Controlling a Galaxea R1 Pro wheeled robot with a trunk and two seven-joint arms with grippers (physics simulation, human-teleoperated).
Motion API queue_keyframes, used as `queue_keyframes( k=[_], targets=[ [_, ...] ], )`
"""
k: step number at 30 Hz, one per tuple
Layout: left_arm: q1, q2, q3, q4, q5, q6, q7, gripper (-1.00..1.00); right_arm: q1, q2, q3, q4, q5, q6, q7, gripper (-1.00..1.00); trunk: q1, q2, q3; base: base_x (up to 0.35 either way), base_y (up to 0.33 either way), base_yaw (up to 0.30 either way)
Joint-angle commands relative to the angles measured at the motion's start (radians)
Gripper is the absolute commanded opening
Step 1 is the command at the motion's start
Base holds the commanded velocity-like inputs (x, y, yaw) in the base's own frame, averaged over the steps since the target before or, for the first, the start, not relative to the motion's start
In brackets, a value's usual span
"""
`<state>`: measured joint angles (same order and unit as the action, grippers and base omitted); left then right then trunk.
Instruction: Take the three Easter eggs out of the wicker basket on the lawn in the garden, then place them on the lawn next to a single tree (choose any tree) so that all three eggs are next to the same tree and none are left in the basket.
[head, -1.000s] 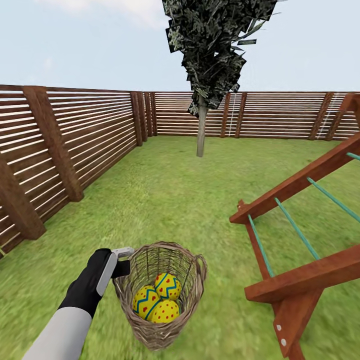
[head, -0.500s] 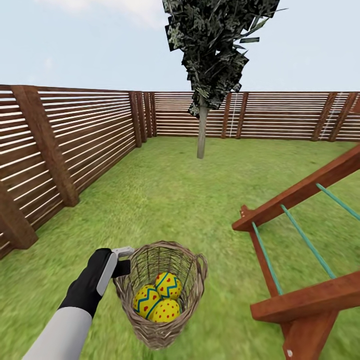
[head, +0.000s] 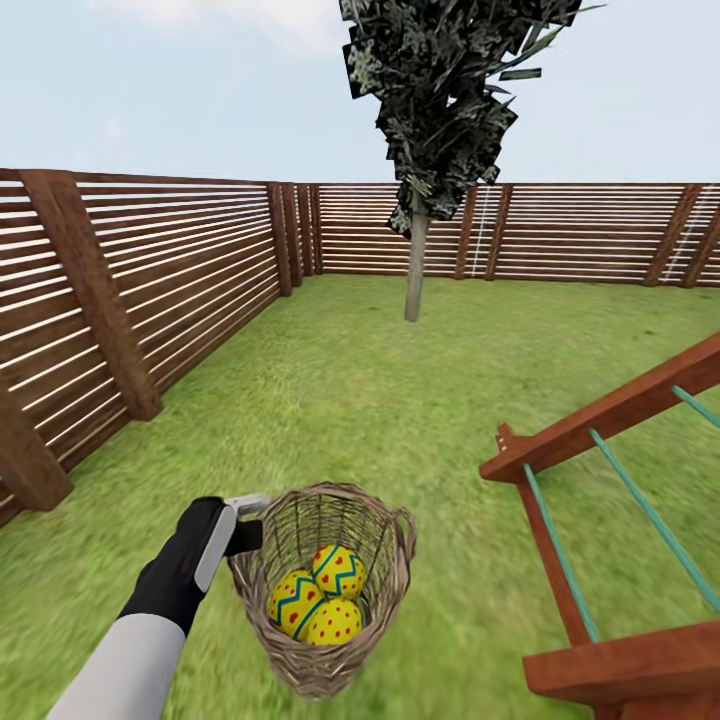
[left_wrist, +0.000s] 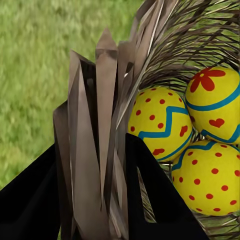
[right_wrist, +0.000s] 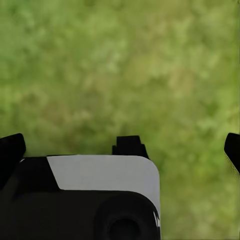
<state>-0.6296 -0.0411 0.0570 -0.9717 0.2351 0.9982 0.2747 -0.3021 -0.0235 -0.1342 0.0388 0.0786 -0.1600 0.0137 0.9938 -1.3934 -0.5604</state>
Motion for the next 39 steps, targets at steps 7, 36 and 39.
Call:
queue_keyframes(
  k=[7, 36, 39],
  targets=[
    [-0.001, -0.005, 0.001, 0.0, 0.013, 0.002, 0.008, -1.0, -0.002, -0.002, -0.008, 0.004, 0.005, -0.007, 0.001, 1.0, 0.001, -0.001, -0.001, 0.32, 0.0, 0.0],
    [-0.001, -0.005, 0.001, -0.001, 0.013, 0.001, 0.008, -1.0, 0.021, 0.0, -0.007, 0.01, 0.156, -0.009, -0.001, 1.0, 0.001, -0.001, -0.001, 0.32, 0.0, 0.0],
    [-0.001, -0.004, 0.001, 0.0, 0.013, 0.001, 0.008, -1.0, 0.021, 0.0, -0.007, 0.01, 0.155, -0.009, -0.001, 1.0, 0.001, -0.001, -0.001, 0.32, 0.0, 0.0]
  ],
)
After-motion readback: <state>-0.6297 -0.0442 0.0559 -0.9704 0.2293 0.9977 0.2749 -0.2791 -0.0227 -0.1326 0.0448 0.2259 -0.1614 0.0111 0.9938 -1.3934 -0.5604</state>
